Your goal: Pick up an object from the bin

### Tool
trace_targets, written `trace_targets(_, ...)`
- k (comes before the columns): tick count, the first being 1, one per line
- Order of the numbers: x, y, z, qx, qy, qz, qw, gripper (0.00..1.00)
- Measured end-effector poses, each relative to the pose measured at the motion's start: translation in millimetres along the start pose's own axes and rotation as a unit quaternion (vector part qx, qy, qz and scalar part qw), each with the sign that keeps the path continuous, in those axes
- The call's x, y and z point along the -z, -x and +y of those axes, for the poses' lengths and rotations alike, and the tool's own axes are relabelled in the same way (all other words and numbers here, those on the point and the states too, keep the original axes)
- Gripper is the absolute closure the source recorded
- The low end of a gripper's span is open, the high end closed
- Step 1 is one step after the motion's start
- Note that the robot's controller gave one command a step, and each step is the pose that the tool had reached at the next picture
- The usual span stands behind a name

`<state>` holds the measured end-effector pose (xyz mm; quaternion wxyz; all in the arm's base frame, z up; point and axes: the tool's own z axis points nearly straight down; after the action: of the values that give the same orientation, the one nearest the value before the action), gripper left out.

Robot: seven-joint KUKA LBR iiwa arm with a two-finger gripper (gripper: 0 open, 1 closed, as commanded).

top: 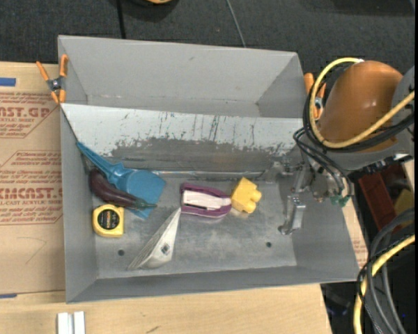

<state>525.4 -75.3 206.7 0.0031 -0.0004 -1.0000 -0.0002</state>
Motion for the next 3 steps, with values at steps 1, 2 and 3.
trace_targets(1,4.3,1.7,0.3,0.001,0.0,-0.004,1.0,0.0)
trace_targets(2,-61.9,33.0,35.2,-0.014,0.0,-0.0057,0.9999,0.0)
trace_targets(3,-66.9,37.7,78.6,0.005,0.0,-0.0013,1.0,0.0)
